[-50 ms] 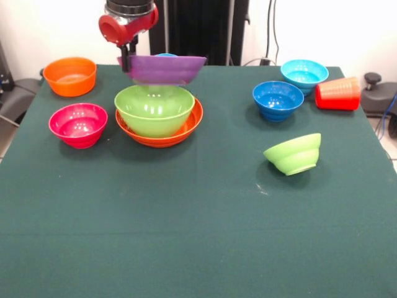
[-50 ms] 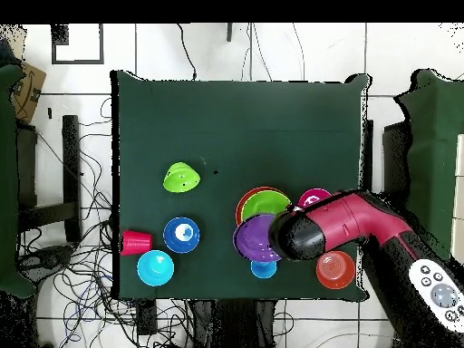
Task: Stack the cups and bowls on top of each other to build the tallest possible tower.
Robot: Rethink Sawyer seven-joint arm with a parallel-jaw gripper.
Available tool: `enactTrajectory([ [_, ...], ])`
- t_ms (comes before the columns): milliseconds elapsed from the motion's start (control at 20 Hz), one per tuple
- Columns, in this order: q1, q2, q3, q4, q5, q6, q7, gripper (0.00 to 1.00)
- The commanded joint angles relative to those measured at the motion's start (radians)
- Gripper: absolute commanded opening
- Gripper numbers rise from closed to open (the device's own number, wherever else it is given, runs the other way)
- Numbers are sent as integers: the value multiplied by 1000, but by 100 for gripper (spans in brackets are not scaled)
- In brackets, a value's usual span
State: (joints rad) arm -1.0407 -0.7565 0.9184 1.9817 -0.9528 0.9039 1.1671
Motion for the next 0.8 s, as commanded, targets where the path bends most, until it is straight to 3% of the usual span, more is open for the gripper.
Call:
enactTrajectory([
  [50,75,82,-93,-45,-99,-80,7,0],
  [500,108,74,-118,-78,-80,-62,-12,0],
  [800,61,16,-88,-45,-20,-28,-94,0],
])
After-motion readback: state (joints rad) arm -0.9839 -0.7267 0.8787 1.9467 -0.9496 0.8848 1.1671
